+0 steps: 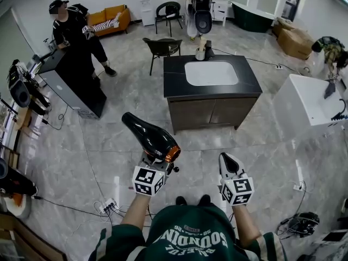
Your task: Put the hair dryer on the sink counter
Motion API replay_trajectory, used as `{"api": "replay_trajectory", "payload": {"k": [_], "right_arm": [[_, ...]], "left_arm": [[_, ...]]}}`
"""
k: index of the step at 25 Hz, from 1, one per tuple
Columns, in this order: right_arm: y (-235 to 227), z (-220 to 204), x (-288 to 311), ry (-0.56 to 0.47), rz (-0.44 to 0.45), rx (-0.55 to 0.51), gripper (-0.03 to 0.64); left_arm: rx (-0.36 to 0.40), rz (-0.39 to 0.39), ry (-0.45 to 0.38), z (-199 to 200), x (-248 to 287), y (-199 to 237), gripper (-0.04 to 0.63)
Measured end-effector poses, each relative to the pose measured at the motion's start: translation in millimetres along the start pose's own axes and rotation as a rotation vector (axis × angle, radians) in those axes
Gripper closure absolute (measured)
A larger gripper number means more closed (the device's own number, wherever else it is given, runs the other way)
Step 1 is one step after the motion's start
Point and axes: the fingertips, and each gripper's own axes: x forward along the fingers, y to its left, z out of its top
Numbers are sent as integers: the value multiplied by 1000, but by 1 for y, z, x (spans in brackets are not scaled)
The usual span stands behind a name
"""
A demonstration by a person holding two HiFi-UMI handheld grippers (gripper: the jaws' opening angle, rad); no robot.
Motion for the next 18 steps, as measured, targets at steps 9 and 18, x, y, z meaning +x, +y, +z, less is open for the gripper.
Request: {"api": "replay_trajectory", "payload": {"k": [9,18], "right_arm": [[14,-1,6,-1,-7,-7,572],[21,-3,6,-6,-12,-3,572]], "left_arm": [[-5,-4,7,-7,-4,16,397],[10,-38,11,-9,-4,12,397]]}}
